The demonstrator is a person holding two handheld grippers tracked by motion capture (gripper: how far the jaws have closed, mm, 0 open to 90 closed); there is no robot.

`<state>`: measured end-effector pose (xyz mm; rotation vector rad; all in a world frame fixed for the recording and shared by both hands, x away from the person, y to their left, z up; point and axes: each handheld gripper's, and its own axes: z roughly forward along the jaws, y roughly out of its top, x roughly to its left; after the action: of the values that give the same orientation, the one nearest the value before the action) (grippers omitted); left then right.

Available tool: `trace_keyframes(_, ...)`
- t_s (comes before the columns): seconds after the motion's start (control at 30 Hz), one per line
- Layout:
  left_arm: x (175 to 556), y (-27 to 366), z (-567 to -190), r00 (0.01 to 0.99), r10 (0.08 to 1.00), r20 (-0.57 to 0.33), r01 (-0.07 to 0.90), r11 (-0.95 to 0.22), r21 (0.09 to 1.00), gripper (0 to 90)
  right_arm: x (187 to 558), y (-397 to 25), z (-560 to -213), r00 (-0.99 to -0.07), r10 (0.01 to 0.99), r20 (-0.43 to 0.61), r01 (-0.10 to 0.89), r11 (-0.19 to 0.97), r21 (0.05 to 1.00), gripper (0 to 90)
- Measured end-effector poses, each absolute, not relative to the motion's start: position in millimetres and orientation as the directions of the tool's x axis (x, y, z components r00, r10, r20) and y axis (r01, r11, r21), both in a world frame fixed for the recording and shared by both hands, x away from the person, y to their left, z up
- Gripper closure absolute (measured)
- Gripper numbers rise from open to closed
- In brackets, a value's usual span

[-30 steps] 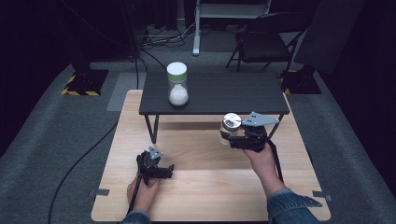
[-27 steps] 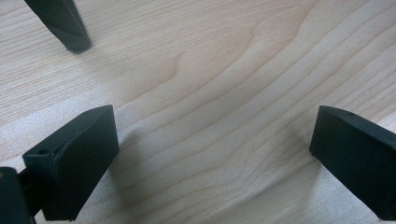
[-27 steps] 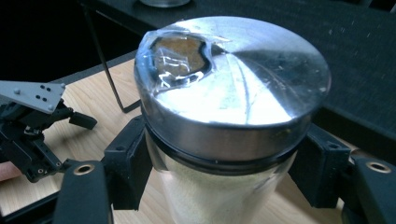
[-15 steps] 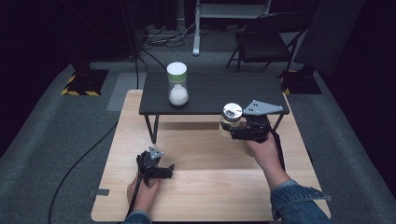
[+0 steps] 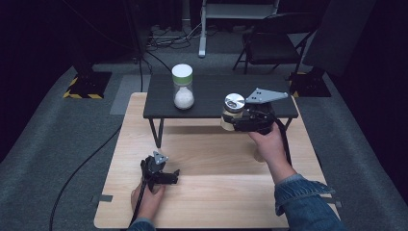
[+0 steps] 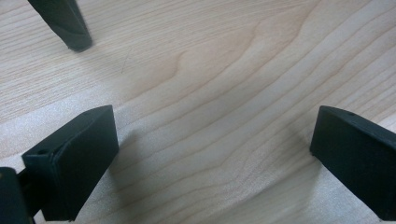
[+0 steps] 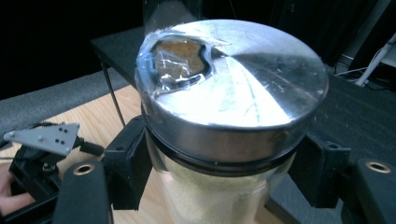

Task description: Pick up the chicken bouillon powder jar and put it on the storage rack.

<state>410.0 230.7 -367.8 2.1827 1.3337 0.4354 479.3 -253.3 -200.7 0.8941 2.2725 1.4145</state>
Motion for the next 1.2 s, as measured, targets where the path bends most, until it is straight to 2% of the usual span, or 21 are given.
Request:
trace_keyframes(0.3, 410, 231, -368, 0.460, 0.888, -0.004, 0.714, -0.367, 0.596, 0.9, 489, -239, -194, -0.742, 0.669, 0.042, 0.330, 0.310, 0.892, 30.1)
trace_keyframes(1.2, 408, 231, -367, 0.462, 0.887, -0.006, 0.714, -0.367, 0.596, 0.9, 535, -216, -191, -0.684, 0.728, 0.054, 0.390, 0.302, 0.870, 30.1)
